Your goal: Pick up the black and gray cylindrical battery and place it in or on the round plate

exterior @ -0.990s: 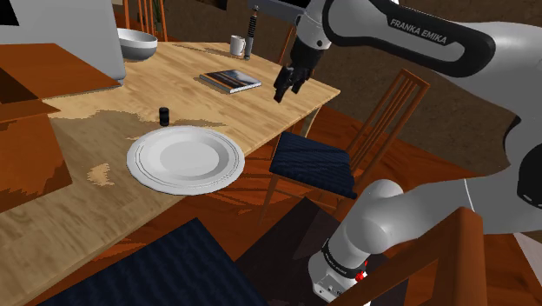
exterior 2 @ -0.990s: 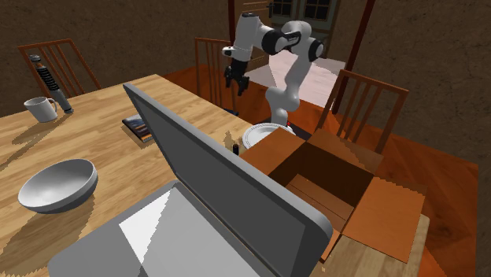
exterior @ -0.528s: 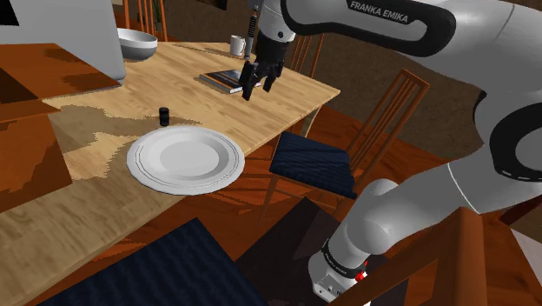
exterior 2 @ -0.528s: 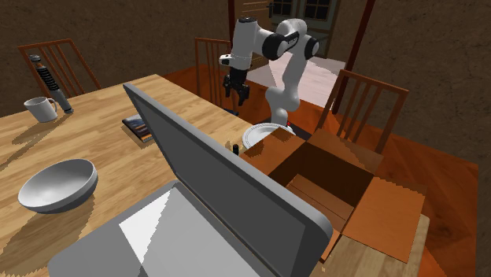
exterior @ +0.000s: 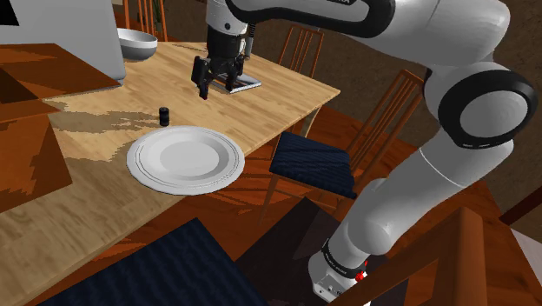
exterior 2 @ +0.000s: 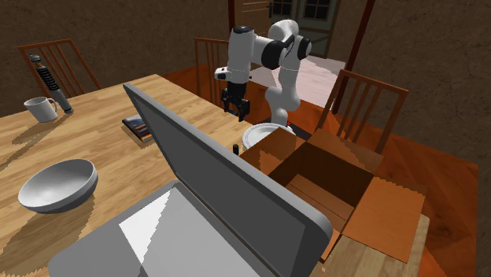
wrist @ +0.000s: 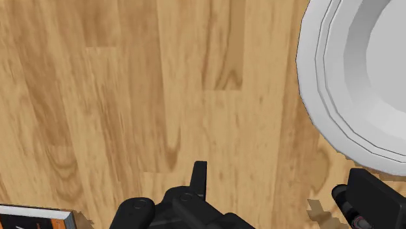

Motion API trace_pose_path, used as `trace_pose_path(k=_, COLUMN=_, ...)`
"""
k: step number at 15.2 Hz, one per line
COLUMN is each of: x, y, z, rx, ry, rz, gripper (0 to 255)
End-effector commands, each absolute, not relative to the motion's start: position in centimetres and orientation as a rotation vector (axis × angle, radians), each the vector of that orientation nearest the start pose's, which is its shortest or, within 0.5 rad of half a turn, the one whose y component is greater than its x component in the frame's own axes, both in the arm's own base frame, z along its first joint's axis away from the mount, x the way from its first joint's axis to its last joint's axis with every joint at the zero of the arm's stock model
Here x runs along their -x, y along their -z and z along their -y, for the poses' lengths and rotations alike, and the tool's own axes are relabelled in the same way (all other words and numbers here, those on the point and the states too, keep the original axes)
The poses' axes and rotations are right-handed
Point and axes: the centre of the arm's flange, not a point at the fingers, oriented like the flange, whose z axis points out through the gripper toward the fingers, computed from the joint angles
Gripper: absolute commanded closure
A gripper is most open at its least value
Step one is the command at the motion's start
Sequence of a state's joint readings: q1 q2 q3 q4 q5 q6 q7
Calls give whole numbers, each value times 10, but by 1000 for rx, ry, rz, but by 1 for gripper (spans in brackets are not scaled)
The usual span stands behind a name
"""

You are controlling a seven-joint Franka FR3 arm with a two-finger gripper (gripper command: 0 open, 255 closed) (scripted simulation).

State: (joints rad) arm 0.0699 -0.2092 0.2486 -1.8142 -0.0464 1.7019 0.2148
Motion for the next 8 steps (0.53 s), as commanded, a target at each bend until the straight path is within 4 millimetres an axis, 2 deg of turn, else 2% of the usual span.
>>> trace_pose_path(k=1, x=-490, y=-621, z=-184, rx=3196, ry=159, rz=172, gripper=0)
trace_pose_path(k=8, x=-548, y=-607, z=-256, rx=3175, ry=84, rz=190, gripper=0)
